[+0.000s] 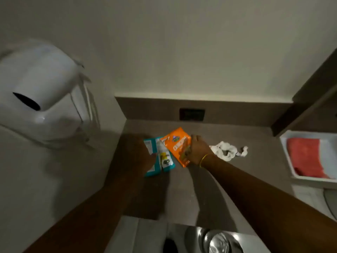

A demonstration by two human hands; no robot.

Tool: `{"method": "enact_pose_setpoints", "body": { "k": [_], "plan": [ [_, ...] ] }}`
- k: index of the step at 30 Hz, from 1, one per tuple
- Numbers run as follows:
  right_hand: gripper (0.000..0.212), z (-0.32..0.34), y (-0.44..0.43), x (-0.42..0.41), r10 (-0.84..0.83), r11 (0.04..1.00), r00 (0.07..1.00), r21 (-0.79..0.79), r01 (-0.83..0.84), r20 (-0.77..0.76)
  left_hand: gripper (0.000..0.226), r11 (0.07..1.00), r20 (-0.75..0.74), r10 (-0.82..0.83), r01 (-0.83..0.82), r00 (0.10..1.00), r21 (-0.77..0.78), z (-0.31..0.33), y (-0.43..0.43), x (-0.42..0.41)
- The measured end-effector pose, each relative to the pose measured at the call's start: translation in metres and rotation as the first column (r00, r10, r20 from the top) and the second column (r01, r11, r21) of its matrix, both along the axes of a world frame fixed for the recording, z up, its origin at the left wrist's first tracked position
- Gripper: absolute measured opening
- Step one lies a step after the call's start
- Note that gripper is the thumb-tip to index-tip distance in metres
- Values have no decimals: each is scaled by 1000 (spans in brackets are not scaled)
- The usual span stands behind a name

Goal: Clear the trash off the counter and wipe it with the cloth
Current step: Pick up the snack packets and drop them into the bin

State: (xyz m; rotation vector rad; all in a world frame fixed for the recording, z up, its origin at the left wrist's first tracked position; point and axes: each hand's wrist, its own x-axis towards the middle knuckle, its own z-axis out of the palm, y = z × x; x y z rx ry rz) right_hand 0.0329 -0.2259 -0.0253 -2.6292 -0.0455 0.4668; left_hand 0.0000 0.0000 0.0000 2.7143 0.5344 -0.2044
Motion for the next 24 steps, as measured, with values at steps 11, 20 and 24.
{"method": "enact_pose_setpoints", "body": {
  "k": [11, 20, 24],
  "plan": [
    [111, -87, 24, 46, -128, 951, 990, -275, 141, 64, 81, 888, -186, 332, -373, 925, -269, -104, 8, 34],
    [31, -61, 8, 38, -313, 940, 949, 133, 314, -26, 56, 711, -172, 400, -423, 900, -562, -102, 21, 20],
    [27, -23, -12, 17, -374, 867, 927, 348, 356, -17, 55, 672, -108, 369, -345, 923, -655, -71, 18, 9]
  ]
}}
